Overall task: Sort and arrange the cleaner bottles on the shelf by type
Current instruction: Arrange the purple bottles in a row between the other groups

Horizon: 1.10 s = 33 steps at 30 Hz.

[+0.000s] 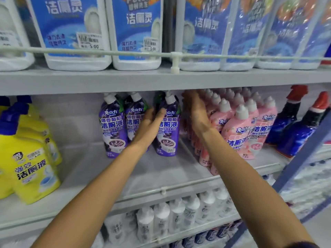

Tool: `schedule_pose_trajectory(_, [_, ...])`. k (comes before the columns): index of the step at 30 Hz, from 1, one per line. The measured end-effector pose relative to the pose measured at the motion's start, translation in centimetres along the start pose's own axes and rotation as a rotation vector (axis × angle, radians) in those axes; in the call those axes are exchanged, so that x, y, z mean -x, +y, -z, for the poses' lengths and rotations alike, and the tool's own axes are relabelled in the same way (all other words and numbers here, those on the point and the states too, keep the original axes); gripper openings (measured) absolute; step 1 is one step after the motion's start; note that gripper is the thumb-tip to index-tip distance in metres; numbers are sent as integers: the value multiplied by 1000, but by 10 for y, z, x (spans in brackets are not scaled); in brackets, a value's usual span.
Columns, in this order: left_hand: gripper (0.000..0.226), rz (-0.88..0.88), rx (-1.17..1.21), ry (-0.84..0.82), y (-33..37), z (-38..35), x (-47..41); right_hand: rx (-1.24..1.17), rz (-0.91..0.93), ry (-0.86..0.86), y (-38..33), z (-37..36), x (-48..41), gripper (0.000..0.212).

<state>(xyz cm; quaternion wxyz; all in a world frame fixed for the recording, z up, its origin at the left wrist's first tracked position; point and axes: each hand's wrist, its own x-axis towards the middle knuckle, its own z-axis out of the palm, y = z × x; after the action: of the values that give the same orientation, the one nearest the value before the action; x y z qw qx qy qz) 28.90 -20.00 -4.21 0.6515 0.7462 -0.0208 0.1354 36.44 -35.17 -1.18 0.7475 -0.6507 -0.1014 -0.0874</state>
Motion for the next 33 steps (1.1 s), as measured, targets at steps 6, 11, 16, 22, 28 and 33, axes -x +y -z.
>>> schedule_pose_trajectory(6, [62,19,-27,74,-45,-23,-7,15,-159,-52,11,-17,-27,30])
schedule_pose_trajectory(11, [37,42,-27,127,-54,-18,-8,-22,-206,-53,44,-5,-28,19])
schedule_pose_trajectory(16, [33,44,-67,154,-61,-14,1,-6,-57,12,53,-8,-19,23])
schedule_pose_trajectory(22, [24,66,-58,121,-54,25,27,-61,41,3,56,1,5,31])
schedule_pose_trajectory(28, [26,58,-3,152,-58,92,60,-45,59,29,59,7,41,22])
schedule_pose_trajectory(33, [36,59,85,172,-70,117,75,19,-38,-56,70,-11,66,31])
